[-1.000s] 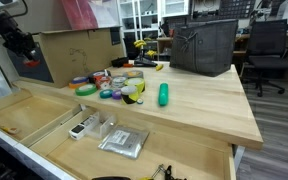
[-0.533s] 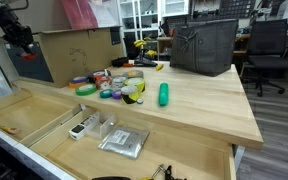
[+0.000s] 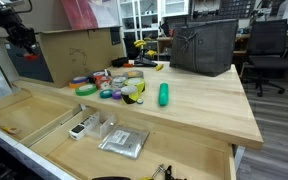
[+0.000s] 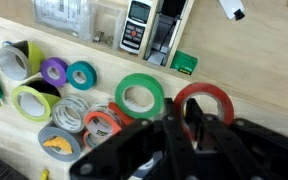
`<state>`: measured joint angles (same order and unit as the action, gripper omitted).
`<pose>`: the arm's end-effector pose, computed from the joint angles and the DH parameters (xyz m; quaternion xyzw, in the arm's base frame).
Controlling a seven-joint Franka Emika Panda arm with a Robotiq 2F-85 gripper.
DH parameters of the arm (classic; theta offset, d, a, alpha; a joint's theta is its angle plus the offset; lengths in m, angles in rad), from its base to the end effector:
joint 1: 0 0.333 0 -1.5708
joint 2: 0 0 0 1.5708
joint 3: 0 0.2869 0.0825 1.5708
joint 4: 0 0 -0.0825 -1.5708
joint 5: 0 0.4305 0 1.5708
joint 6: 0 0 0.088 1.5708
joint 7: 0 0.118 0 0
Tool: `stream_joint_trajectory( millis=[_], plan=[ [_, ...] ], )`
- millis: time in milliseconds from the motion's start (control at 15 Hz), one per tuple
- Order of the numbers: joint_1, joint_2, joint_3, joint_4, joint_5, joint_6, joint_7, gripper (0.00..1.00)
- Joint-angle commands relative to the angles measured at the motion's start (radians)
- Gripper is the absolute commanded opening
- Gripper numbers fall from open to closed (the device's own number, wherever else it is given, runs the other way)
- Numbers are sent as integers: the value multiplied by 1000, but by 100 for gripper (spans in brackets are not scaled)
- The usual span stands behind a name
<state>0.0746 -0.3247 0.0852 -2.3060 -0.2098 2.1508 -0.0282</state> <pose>0.5164 0.0730 0.4343 0.9808 0.1414 0.0895 0.1001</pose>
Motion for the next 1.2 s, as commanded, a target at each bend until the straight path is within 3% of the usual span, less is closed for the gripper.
stream_joint_trajectory(
  millis=[0,67,400,667,1133],
  plan=[
    [-3,0,3,2,1,-3,-1,17],
    [-4,22,17,22,-13,-26,21,4],
    [-24,159,-23,215,28,-237,-37,4],
    [-25,360,-28,456,53,-407,4,4],
    [4,702,-28,798,54,-450,77,4]
  ],
)
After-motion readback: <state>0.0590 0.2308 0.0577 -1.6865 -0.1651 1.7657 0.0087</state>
